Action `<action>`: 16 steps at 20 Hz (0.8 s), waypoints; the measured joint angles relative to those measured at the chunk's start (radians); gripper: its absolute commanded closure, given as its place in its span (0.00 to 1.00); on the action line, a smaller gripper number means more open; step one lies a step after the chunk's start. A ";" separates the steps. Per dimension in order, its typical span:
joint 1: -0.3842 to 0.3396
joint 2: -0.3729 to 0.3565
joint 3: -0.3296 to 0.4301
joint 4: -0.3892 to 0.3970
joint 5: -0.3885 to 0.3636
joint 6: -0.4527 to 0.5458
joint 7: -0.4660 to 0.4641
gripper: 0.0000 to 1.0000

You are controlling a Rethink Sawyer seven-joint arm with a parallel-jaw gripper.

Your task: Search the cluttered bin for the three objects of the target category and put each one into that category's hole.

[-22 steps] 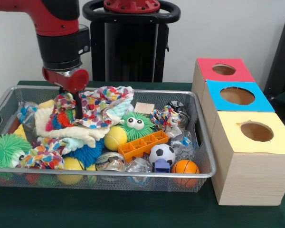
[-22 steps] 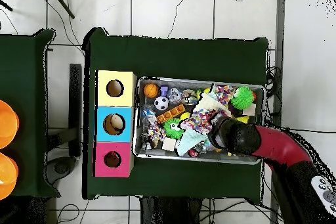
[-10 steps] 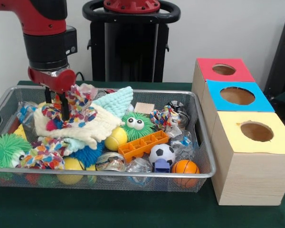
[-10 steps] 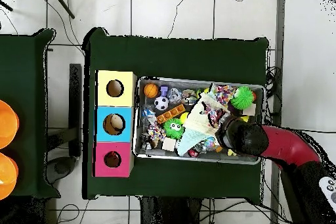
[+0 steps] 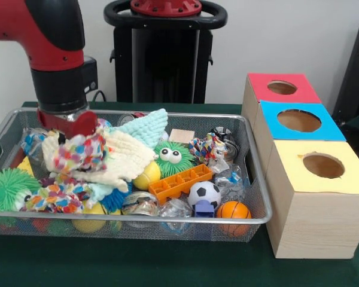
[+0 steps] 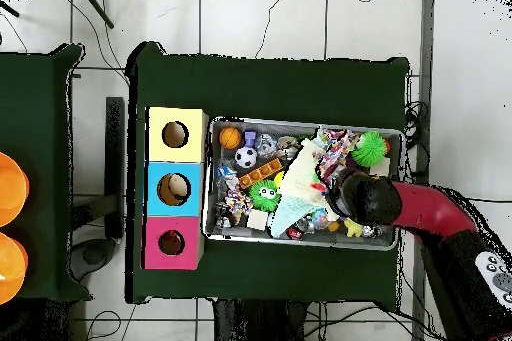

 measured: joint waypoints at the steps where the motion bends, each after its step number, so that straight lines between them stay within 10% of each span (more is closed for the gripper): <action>1: -0.002 0.014 0.005 -0.008 -0.003 -0.005 0.000 0.00; 15: -0.041 0.149 0.063 -0.073 -0.033 -0.053 0.000 0.00; 16: -0.041 0.150 0.067 -0.075 -0.038 -0.054 0.000 1.00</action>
